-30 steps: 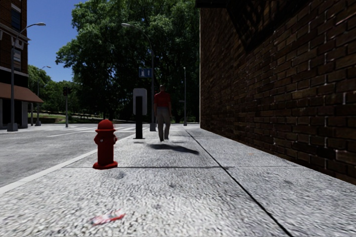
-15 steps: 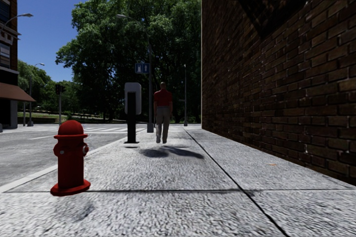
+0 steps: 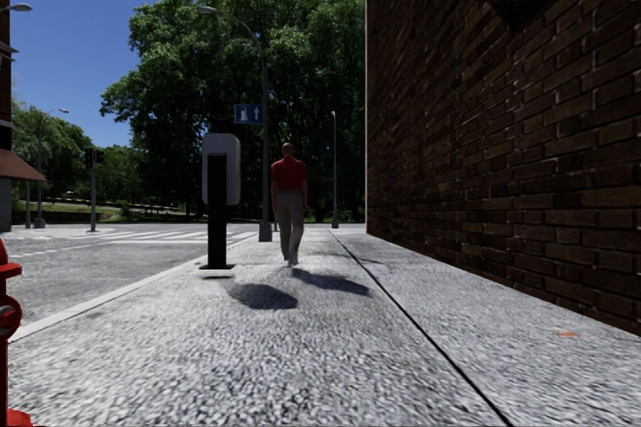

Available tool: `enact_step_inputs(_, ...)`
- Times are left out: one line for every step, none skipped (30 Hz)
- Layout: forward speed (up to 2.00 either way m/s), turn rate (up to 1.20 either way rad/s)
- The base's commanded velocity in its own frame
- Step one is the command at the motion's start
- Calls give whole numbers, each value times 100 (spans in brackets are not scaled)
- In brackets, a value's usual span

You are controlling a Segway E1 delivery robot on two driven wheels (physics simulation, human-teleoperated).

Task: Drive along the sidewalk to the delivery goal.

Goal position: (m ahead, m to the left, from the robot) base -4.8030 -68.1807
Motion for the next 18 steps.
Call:
enact_step_inputs(200, 0)
enact_step_inputs(200, 0)
enact_step_inputs(200, 0)
enact_step_inputs(200, 0)
enact_step_inputs(200, 0)
enact_step_inputs(200, 0)
enact_step_inputs(200, 0)
enact_step_inputs(200, 0)
enact_step_inputs(200, 0)
enact_step_inputs(200, 0)
enact_step_inputs(200, 0)
enact_step_inputs(200, 0)
enact_step_inputs(200, 0)
enact_step_inputs(200, 0)
enact_step_inputs(200, 0)
enact_step_inputs(200, 0)
enact_step_inputs(200, 0)
enact_step_inputs(200, 0)
